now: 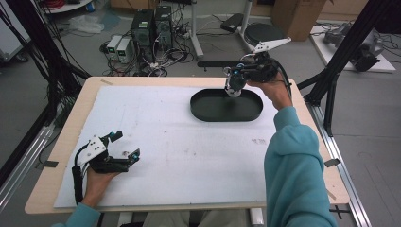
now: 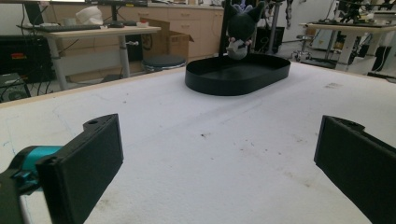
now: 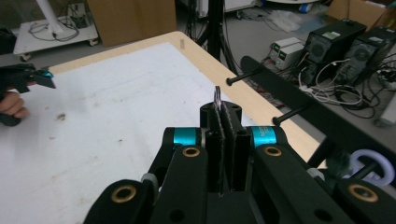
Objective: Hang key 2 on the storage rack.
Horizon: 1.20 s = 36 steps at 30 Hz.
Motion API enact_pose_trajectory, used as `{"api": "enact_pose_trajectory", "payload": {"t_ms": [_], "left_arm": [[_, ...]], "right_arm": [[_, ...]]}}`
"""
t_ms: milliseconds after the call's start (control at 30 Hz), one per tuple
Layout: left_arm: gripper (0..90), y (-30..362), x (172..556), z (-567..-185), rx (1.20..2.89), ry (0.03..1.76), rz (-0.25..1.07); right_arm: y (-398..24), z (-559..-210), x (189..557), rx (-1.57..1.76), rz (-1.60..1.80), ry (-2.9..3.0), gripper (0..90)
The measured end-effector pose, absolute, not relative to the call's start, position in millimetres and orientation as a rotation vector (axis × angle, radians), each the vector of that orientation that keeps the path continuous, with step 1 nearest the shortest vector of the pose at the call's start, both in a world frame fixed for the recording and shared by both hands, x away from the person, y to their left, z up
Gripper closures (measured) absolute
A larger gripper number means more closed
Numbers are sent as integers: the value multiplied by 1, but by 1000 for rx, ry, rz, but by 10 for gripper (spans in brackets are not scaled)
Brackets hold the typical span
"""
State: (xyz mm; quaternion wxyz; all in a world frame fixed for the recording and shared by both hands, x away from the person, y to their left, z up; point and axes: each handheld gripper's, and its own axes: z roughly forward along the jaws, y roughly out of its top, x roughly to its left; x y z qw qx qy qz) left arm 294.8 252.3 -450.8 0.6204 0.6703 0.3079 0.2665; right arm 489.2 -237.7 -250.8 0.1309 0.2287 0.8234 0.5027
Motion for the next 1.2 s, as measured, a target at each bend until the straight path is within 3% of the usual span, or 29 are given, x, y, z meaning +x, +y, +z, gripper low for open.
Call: {"api": "enact_pose_trajectory", "payload": {"t_ms": [1200], "left_arm": [[17, 254, 292, -455, 1510, 703, 639]], "right_arm": [[-218, -266, 529, 772, 1280, 2452, 889]]}}
